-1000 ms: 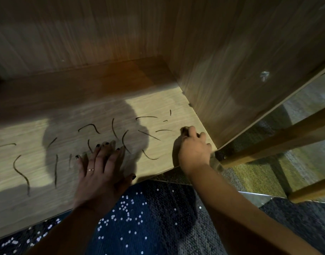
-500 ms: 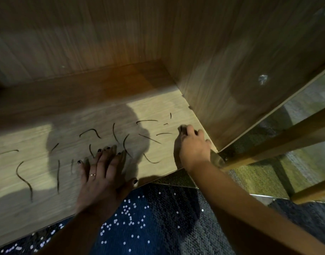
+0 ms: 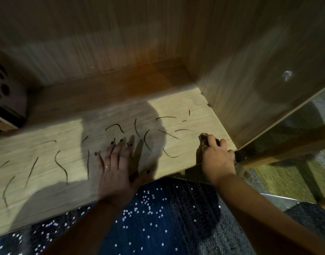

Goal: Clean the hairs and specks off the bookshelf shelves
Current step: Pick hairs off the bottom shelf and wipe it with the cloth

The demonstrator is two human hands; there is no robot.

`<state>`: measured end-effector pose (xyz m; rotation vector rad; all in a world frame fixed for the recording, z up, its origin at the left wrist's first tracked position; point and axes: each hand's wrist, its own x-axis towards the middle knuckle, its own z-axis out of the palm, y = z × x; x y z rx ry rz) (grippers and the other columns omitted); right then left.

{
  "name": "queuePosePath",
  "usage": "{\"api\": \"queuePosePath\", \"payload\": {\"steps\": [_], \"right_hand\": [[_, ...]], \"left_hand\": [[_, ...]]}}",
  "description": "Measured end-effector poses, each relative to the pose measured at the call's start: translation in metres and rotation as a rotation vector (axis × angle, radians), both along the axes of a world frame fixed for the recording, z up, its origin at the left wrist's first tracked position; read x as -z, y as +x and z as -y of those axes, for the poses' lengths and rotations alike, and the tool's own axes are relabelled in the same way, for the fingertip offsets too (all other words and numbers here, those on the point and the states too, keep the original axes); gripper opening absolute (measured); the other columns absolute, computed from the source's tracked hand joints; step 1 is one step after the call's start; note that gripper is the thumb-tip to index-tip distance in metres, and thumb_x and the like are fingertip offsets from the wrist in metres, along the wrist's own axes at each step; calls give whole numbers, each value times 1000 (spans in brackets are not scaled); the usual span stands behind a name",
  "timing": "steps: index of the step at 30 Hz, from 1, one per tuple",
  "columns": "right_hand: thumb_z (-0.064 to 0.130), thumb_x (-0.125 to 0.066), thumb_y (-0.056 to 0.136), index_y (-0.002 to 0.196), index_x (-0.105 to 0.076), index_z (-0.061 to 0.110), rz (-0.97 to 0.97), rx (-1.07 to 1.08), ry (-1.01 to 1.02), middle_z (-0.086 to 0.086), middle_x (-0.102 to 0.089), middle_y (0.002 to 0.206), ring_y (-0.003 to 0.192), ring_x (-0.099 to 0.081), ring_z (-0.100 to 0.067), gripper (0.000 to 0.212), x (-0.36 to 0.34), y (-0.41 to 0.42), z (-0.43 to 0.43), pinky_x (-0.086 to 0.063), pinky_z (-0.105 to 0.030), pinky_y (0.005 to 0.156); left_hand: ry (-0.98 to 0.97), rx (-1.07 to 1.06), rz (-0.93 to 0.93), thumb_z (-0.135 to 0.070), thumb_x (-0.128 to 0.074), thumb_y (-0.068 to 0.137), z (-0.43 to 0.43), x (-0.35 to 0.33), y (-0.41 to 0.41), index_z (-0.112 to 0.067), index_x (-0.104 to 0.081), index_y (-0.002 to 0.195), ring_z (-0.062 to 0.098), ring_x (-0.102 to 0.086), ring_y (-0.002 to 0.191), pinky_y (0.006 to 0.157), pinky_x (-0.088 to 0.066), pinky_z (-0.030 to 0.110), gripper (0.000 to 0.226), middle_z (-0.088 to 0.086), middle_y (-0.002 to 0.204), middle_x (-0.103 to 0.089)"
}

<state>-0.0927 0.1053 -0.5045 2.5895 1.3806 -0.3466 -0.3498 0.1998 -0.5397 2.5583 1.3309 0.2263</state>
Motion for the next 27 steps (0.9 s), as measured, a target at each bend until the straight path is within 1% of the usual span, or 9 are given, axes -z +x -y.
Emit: {"api": "queuePosePath", "payload": {"steps": [3, 7, 11, 13, 15, 17, 21, 23, 27], "right_hand": [[10, -45, 92, 132, -50, 15, -2, 1, -6, -3, -21, 136, 114, -30, -30, 41, 0, 0, -1, -41, -50, 92], [10, -44, 92, 137, -46, 15, -31, -10, 27, -3, -22, 135, 113, -30, -30, 45, 0, 3, 1, -41, -49, 90], [17, -46, 94, 123, -53, 11, -165, 12, 218, -8, -41, 121, 101, -45, -30, 31, -9, 23, -9, -46, -40, 77], [18, -51, 93, 124, -56, 13, -211, 14, 368, -10, -48, 117, 101, -52, -31, 32, -15, 40, -25, -50, -40, 83], [19, -54, 92, 129, -57, 16, -214, -11, 429, -9, -48, 121, 106, -51, -31, 37, -17, 51, -46, -49, -42, 92], [24, -52, 93, 128, -60, 17, -251, -41, 411, -9, -46, 124, 109, -50, -30, 37, -9, 54, -68, -45, -41, 99], [41, -47, 87, 124, -59, 24, -241, -39, 302, -4, -47, 119, 107, -50, -31, 42, 13, 55, -98, -45, -41, 97], [34, -51, 91, 125, -57, 25, -206, -18, 304, -4, -47, 121, 110, -47, -31, 35, 16, 60, -109, -44, -41, 98], [23, -48, 94, 130, -52, 24, -168, 14, 264, -4, -43, 130, 118, -42, -32, 36, 5, 58, -119, -41, -42, 99]], "left_hand": [[27, 18, -66, -83, -18, 83, -7, -3, -6, -15, -30, 147, 35, -16, 148, 119, 3, 57, 94, 11, 157, -27], [56, 50, -112, -75, -23, 88, -10, 1, -8, -10, -38, 143, 38, -23, 145, 120, 5, 52, 87, 15, 153, -35], [100, 43, -155, -76, -18, 88, -12, 8, -6, -9, -40, 140, 40, -26, 143, 119, 6, 49, 88, 17, 149, -38], [116, 57, -168, -77, -19, 88, -13, 11, -6, -8, -39, 141, 41, -27, 141, 119, 1, 54, 90, 18, 149, -38], [133, 78, -171, -77, -21, 87, -13, 12, -6, -7, -37, 144, 40, -28, 140, 117, -5, 58, 91, 19, 148, -40], [149, 84, -170, -76, -23, 87, -14, 12, -5, -8, -34, 145, 39, -29, 139, 115, -10, 61, 91, 19, 147, -41], [138, 89, -186, -78, -20, 86, -13, 14, -6, -11, -30, 148, 40, -28, 140, 113, -14, 65, 91, 18, 147, -40], [134, 91, -195, -79, -18, 87, -14, 14, -6, -10, -32, 147, 40, -26, 140, 114, -11, 64, 92, 18, 147, -39], [117, 88, -214, -81, -18, 86, -14, 13, -6, -8, -36, 145, 38, -26, 140, 115, -7, 59, 95, 19, 147, -40]]}}
